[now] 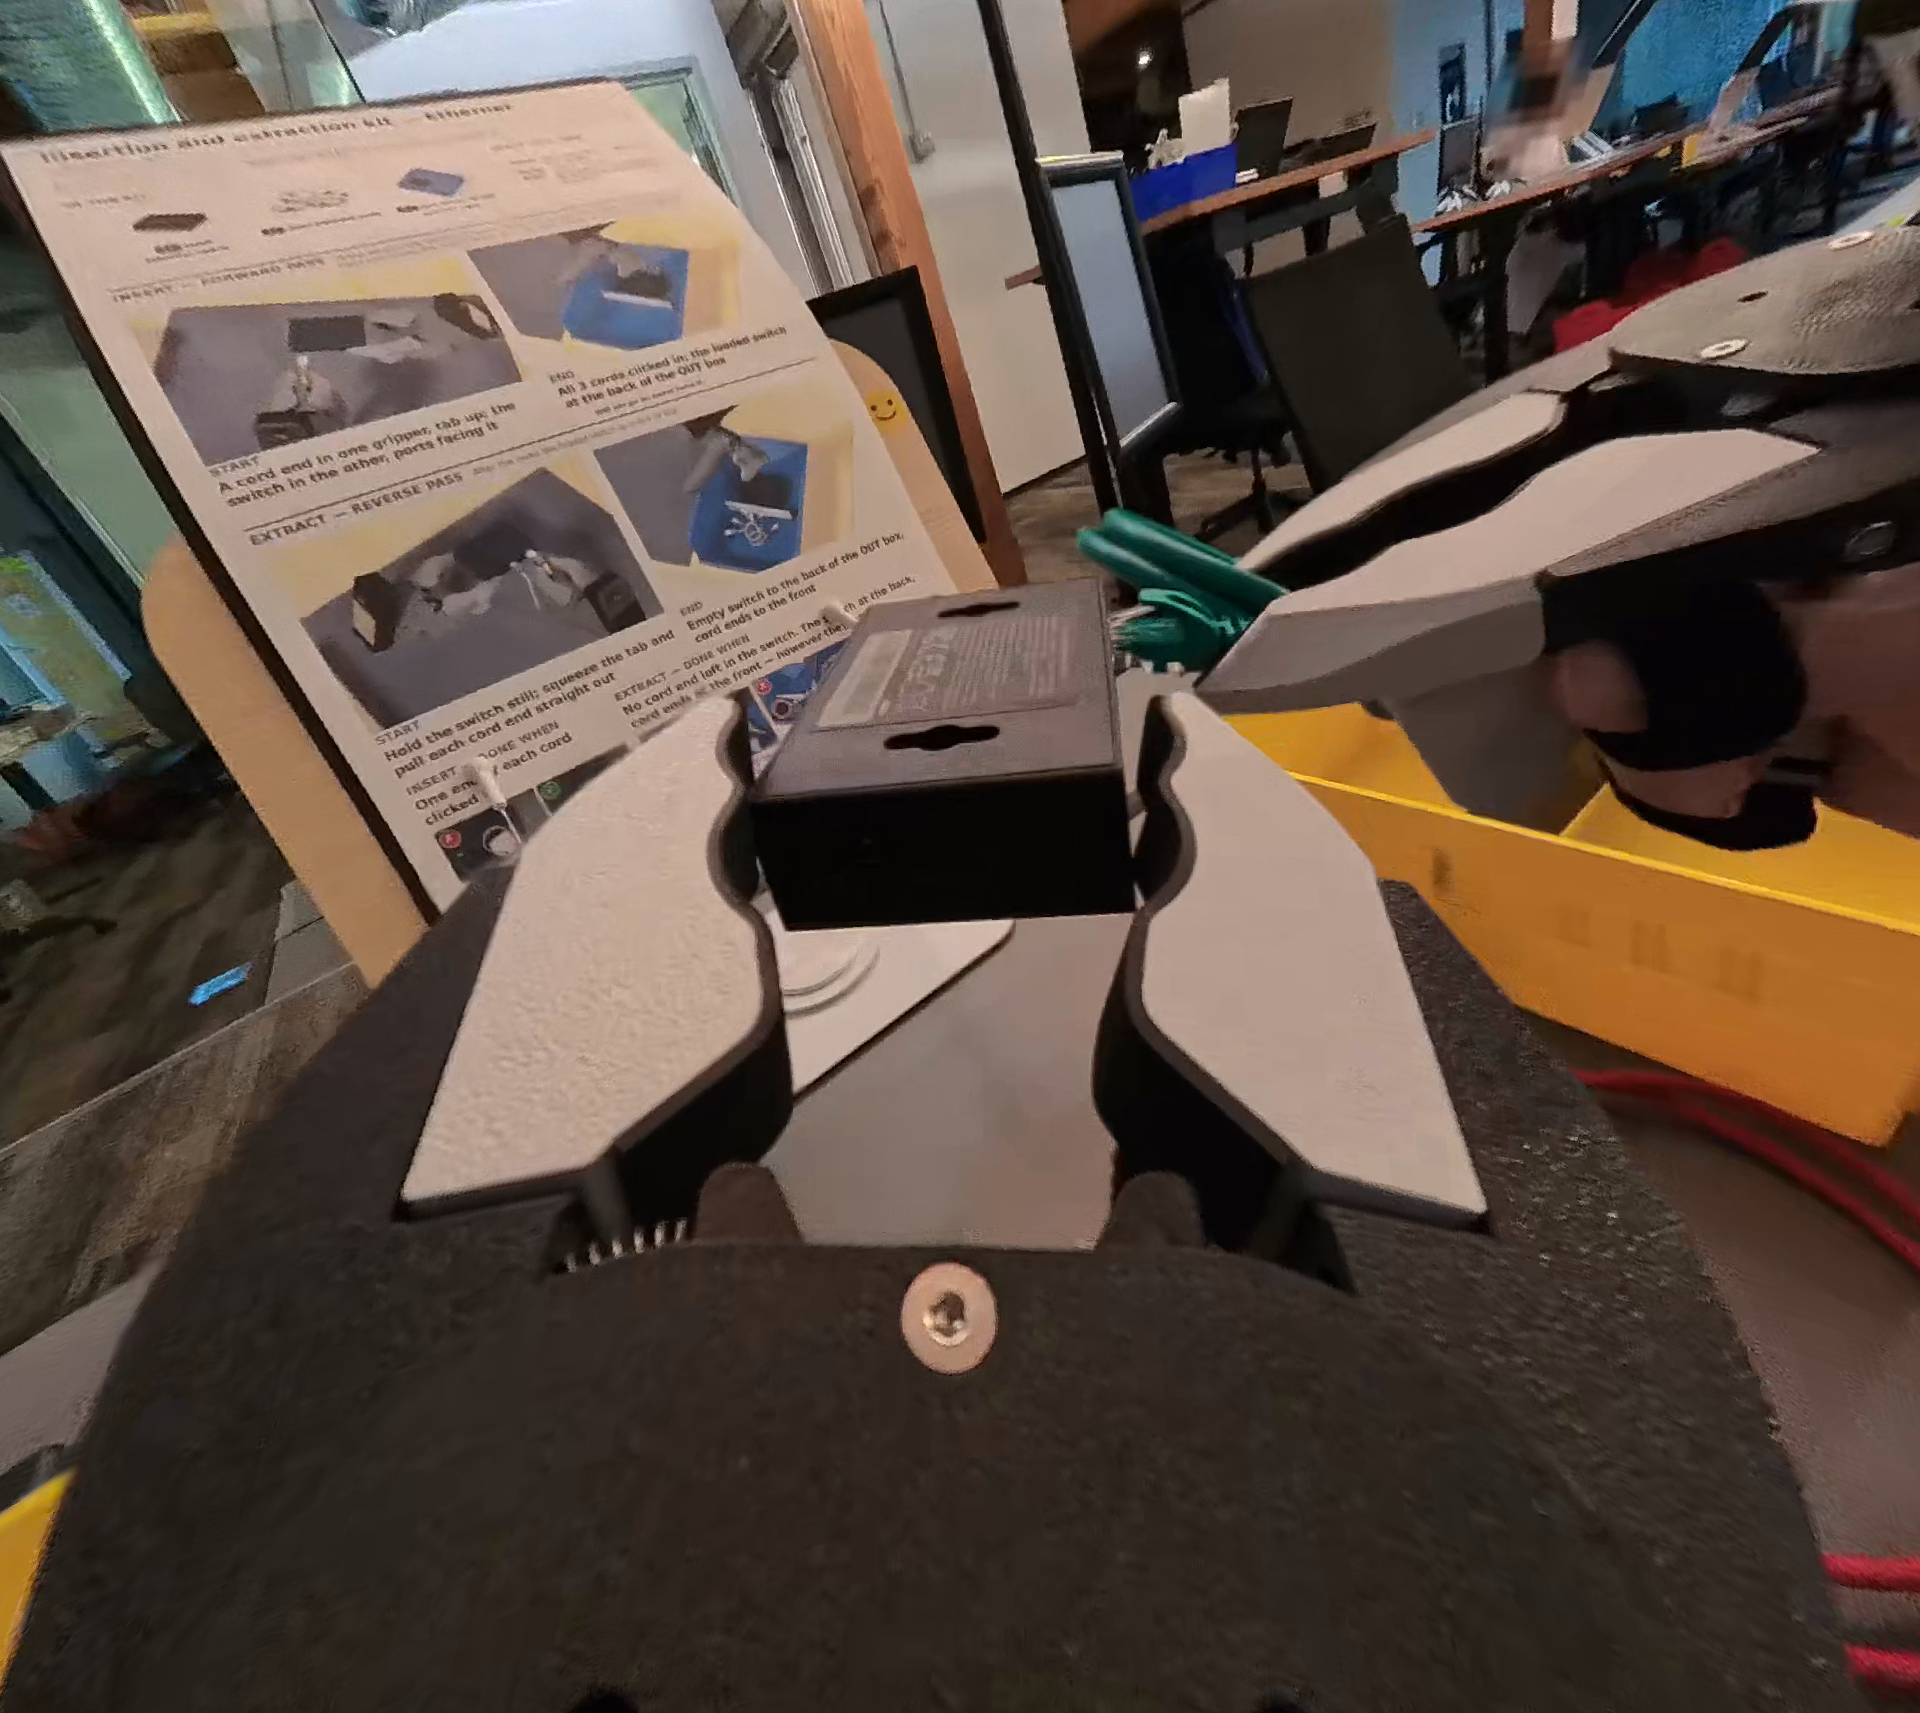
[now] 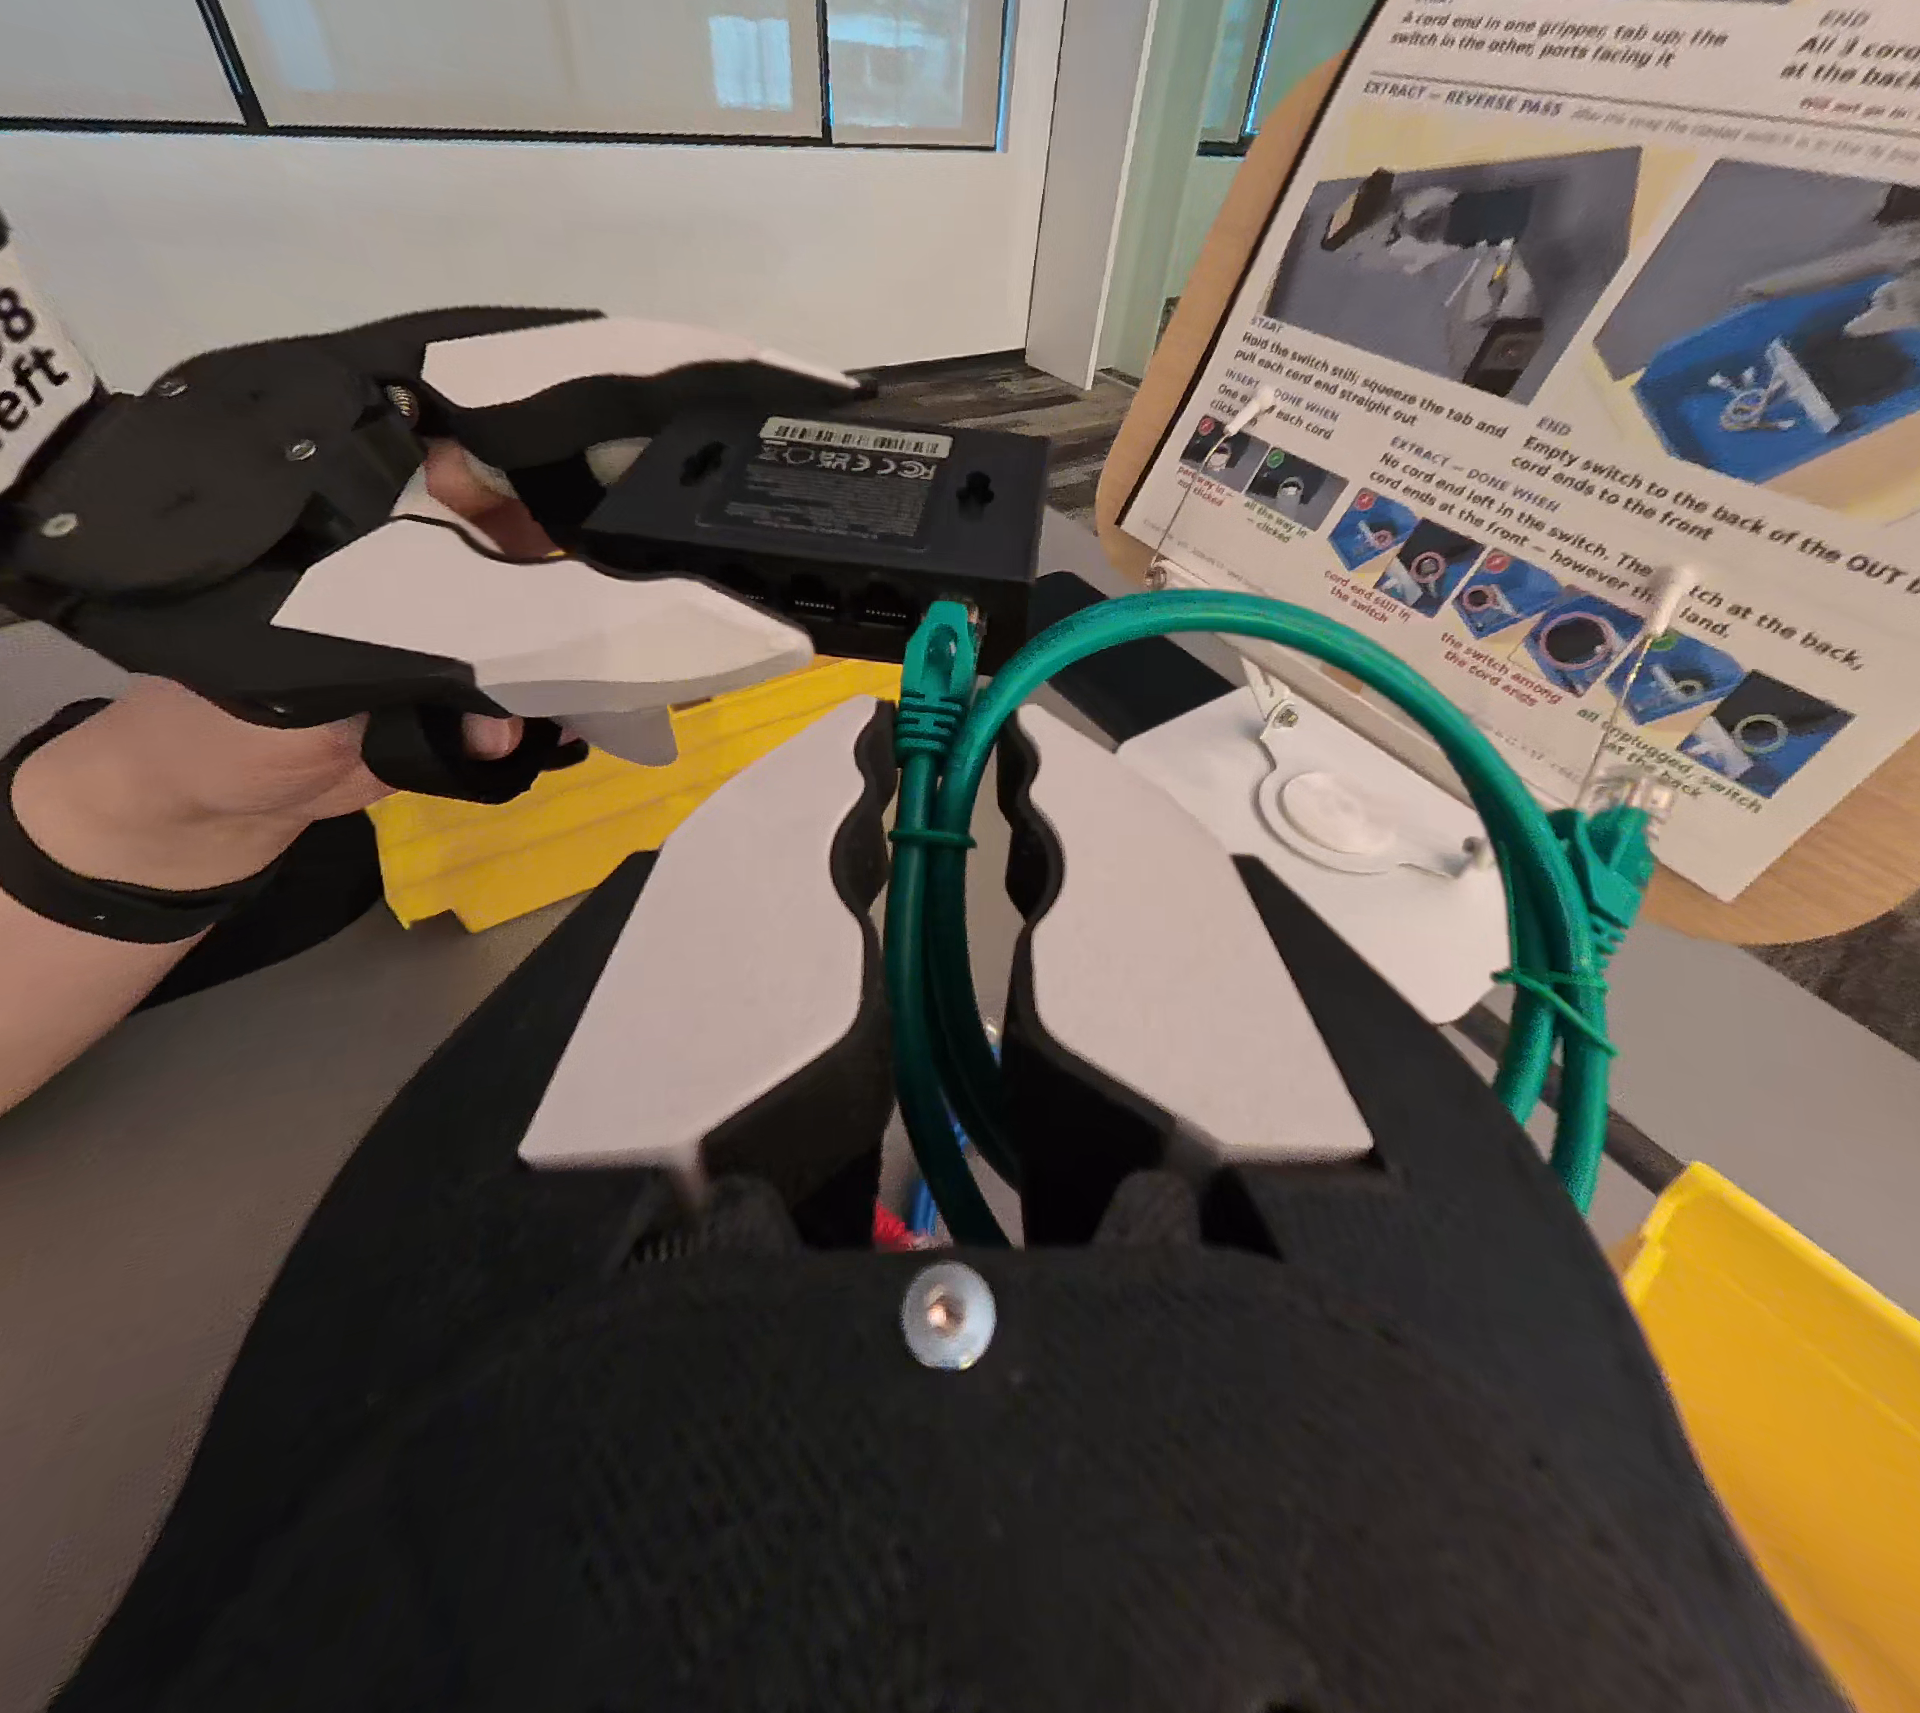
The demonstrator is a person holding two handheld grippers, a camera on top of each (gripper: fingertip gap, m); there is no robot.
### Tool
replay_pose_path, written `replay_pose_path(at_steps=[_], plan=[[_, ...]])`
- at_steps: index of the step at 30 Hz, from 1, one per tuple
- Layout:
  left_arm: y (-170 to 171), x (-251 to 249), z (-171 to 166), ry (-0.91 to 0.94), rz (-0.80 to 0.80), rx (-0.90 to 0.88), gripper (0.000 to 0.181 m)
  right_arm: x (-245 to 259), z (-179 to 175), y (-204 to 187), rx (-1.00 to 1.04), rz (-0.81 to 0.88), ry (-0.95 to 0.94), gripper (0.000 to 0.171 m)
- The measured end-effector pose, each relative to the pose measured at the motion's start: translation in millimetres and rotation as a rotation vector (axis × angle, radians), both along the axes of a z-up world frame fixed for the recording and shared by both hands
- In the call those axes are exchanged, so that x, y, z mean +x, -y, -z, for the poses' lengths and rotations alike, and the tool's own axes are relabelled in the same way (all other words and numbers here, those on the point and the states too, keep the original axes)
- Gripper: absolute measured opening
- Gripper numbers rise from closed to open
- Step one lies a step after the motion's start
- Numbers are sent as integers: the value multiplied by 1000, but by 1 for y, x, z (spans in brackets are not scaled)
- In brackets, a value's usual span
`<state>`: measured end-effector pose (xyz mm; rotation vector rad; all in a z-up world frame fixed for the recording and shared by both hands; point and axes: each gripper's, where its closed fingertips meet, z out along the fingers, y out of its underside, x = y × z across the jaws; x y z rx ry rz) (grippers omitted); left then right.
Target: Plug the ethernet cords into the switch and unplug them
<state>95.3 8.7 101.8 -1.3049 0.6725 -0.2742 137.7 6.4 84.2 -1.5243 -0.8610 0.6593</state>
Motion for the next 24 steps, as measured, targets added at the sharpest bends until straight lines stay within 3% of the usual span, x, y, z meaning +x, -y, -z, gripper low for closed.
replay_pose_path(at_steps=[5,16,19,24], plan=[[-1,-2,-2,126,57,-83,70,0,-4,3,23,-6,0,19],[-2,-1,-1,131,78,-101,85,-3,-7,6,78,-3,13,19],[4,8,3,143,188,-153,74,-5,-8,8,84,-15,10,19],[5,8,6,96,205,-138,74,-6,-6,9,75,-25,20,19]])
